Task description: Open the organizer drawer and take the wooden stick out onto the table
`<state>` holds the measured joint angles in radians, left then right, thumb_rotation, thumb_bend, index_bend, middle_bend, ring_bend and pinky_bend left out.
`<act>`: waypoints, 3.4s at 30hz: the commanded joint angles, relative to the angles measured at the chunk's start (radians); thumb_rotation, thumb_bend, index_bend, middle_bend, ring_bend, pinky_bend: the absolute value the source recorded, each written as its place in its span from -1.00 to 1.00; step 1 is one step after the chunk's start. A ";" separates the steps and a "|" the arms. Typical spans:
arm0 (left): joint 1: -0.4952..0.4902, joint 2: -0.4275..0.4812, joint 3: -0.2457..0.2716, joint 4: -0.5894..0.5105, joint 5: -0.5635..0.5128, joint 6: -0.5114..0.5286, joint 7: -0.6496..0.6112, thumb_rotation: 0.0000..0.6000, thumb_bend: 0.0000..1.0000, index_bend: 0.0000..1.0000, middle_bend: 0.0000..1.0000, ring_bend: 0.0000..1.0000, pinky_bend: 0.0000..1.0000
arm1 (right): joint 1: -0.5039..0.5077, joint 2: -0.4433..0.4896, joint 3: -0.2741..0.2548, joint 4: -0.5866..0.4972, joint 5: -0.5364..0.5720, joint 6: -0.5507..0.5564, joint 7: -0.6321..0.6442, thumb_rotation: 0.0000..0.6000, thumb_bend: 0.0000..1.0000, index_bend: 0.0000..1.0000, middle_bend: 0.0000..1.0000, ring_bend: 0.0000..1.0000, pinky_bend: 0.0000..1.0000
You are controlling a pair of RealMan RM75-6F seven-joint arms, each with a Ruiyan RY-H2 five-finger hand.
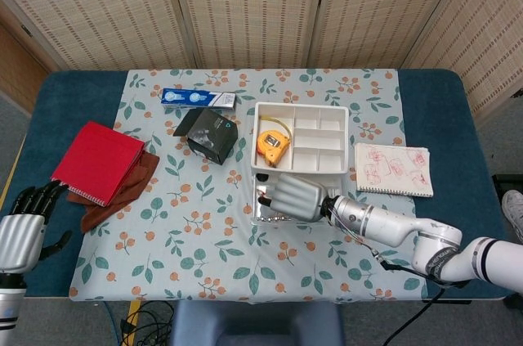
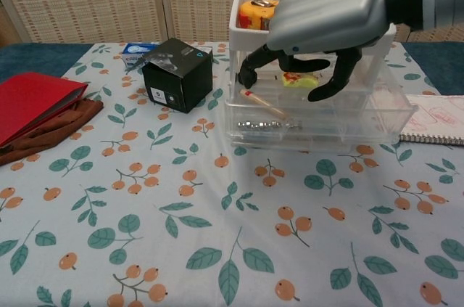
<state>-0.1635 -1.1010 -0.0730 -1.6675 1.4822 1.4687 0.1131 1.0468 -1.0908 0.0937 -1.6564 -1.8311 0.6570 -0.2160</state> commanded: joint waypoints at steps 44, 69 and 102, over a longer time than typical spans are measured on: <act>0.002 -0.007 -0.005 0.011 -0.021 -0.011 0.008 1.00 -0.51 -0.72 -0.74 -0.69 -0.78 | 0.122 -0.095 -0.112 0.128 -0.065 0.025 0.034 1.00 -0.20 -0.42 0.65 1.00 1.00; -0.001 -0.012 -0.006 0.014 -0.019 -0.014 0.010 1.00 -0.51 -0.72 -0.74 -0.69 -0.78 | 0.102 -0.073 -0.139 0.120 -0.042 0.053 0.017 1.00 -0.18 -0.20 0.65 1.00 1.00; -0.002 -0.014 -0.005 0.013 -0.018 -0.015 0.014 1.00 -0.51 -0.72 -0.74 -0.69 -0.78 | 0.056 -0.131 -0.130 0.177 -0.018 0.117 -0.034 1.00 -0.27 -0.14 0.69 1.00 1.00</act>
<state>-0.1653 -1.1150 -0.0783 -1.6547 1.4639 1.4537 0.1274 1.1028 -1.2216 -0.0365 -1.4794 -1.8492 0.7736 -0.2491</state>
